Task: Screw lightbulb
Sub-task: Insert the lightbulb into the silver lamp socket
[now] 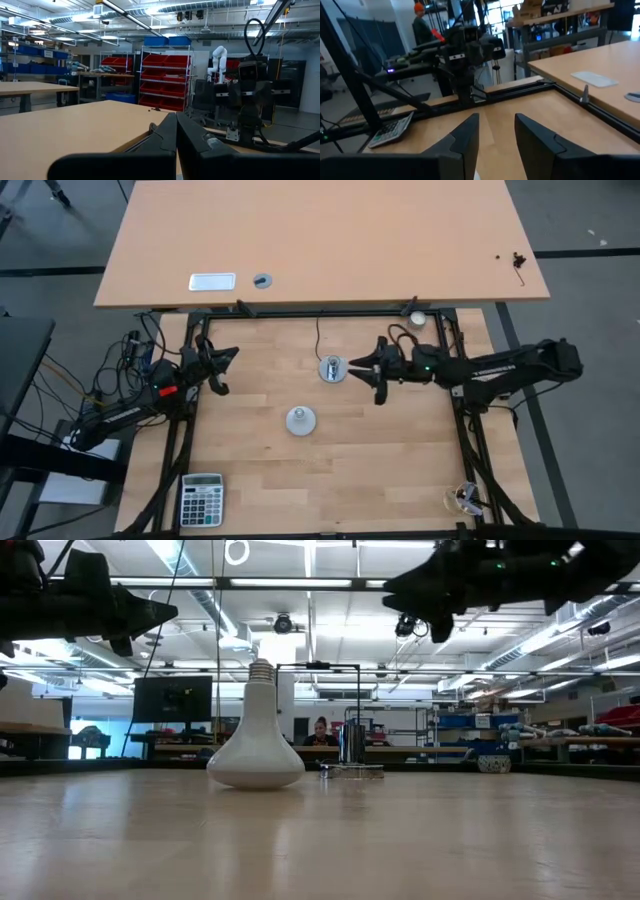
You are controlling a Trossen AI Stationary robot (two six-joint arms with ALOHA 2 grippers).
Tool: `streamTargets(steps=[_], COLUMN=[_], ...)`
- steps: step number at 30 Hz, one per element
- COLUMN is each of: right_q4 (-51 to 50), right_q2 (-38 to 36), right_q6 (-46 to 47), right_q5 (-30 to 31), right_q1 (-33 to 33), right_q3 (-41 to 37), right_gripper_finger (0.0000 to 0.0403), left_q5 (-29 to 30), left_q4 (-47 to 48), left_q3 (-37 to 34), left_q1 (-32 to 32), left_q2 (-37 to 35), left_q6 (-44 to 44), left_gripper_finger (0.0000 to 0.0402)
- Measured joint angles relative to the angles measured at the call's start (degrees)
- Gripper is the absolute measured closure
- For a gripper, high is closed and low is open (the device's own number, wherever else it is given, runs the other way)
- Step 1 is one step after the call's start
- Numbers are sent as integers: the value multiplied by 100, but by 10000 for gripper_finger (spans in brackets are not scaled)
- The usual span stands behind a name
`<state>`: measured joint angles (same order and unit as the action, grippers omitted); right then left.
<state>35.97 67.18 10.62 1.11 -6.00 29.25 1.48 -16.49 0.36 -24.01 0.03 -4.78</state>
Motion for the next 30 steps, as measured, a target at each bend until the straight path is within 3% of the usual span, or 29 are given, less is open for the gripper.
streamTargets(steps=[19, 25, 30], right_q4=[-41, -604, -927], right_q2=[1964, 2196, 2188], right_q6=[-77, -224, -226], right_q5=[-116, -120, -54], right_q1=[217, 268, 367], right_q3=[1272, 1705, 1967], right_gripper_finger=[256, 225, 185], left_q5=[0, -270, -357], left_q4=[-55, 28, 15], left_q3=[0, 0, 0], left_q1=[0, 2, 2], left_q2=[0, 27, 33], left_q6=[-5, -127, -146], left_gripper_finger=[396, 391, 358])
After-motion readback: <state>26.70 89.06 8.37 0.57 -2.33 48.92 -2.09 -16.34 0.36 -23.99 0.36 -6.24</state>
